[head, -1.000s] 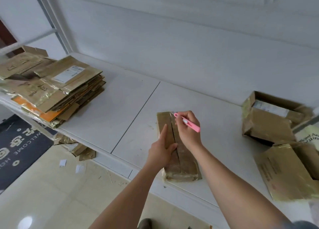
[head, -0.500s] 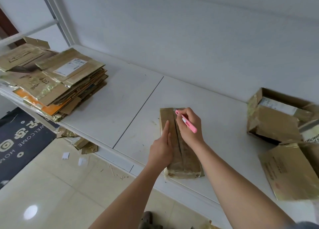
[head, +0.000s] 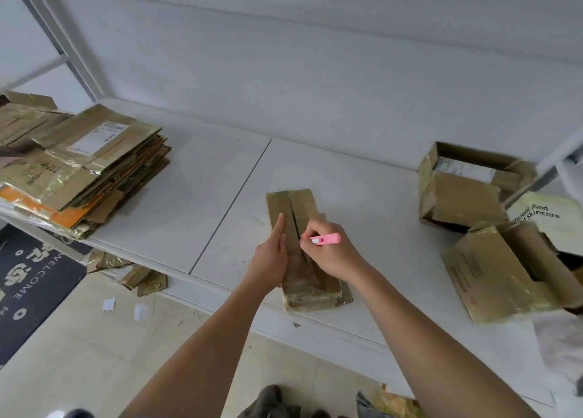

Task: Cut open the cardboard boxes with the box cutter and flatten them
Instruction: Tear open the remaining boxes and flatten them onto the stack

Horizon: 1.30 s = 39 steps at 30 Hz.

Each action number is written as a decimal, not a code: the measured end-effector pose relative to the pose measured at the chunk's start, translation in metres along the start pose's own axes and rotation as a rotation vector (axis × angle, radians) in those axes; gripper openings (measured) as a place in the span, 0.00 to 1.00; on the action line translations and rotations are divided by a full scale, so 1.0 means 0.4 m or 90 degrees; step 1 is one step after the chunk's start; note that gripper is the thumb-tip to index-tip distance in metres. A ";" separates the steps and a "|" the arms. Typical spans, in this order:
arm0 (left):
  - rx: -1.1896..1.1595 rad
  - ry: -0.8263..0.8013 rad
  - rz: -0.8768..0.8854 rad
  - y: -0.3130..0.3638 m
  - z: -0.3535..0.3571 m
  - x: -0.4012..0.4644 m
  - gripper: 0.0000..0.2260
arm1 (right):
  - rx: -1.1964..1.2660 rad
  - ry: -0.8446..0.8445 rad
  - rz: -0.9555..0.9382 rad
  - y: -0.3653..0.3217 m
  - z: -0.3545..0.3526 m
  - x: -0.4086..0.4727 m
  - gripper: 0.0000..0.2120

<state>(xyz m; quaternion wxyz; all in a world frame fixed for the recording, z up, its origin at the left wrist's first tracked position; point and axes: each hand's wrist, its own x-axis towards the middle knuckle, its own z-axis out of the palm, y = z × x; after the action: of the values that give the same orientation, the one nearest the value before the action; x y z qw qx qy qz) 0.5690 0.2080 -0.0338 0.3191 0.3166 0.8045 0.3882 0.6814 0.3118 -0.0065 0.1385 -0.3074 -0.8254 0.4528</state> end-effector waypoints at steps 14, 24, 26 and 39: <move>0.026 -0.053 -0.079 0.063 -0.007 -0.021 0.27 | -0.018 -0.110 0.043 -0.052 -0.053 -0.176 0.05; -0.061 0.033 -0.121 0.118 0.071 -0.026 0.29 | 0.124 0.028 0.075 -0.023 -0.211 -0.244 0.09; -0.125 0.045 -0.156 0.141 0.084 -0.021 0.32 | 0.236 0.174 0.060 0.008 -0.227 -0.266 0.07; 0.577 -0.110 0.274 0.181 0.120 0.032 0.30 | 0.351 0.443 0.128 0.157 -0.201 -0.331 0.06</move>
<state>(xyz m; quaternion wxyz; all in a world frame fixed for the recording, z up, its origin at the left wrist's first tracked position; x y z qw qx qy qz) 0.6169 0.2740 -0.0013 0.1275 0.6126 0.7795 0.0292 0.8482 0.3065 -0.0078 0.4396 -0.4713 -0.5447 0.5365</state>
